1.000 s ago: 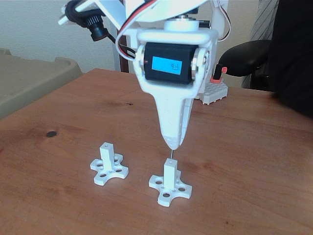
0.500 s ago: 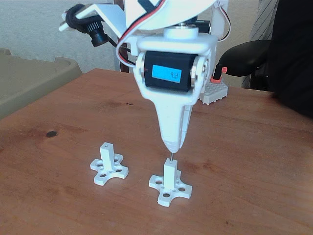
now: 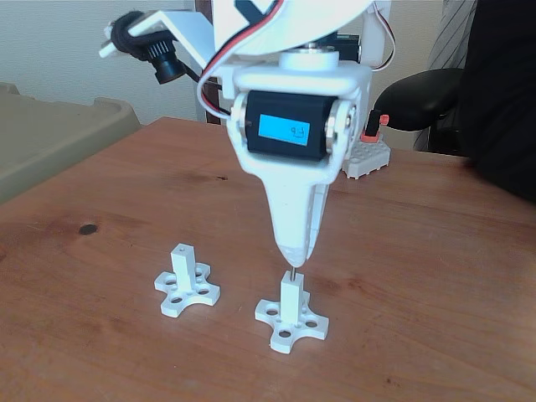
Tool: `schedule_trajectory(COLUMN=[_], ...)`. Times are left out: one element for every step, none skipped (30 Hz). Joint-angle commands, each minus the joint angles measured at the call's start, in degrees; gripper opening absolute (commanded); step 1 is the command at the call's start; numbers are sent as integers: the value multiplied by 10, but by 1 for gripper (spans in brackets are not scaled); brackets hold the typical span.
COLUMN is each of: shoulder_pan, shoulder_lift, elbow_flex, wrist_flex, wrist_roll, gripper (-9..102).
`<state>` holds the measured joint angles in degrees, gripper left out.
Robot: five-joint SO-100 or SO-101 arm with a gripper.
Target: Grab the screw and set it in the hole.
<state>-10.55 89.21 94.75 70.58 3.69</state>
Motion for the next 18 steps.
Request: schedule_trajectory(shoulder_pan=[4, 4, 4, 4, 4, 4, 4, 4, 4, 4, 4, 4, 4, 4, 4, 4, 4, 4], shoulder_lift=[11, 11, 11, 11, 11, 11, 11, 11, 11, 11, 11, 11, 11, 11, 12, 12, 12, 12], elbow_flex=[-5, -5, -5, -5, -5, -5, -5, -5, -5, -5, -4, -4, -4, -4, -4, -4, -4, -3], wrist_flex=[-4, -4, -4, -4, -4, -3, -2, -2, -1, -1, -1, -1, 0, 0, 0, 0, 0, 1], wrist_roll=[-1, -1, -1, -1, -1, -1, -1, -1, -1, -1, -1, -1, -1, -1, -1, -1, -2, -2], gripper=[-4, -4, -4, -4, -4, -4, -4, -4, -4, -4, -4, -4, -4, -4, -4, -4, -4, -4])
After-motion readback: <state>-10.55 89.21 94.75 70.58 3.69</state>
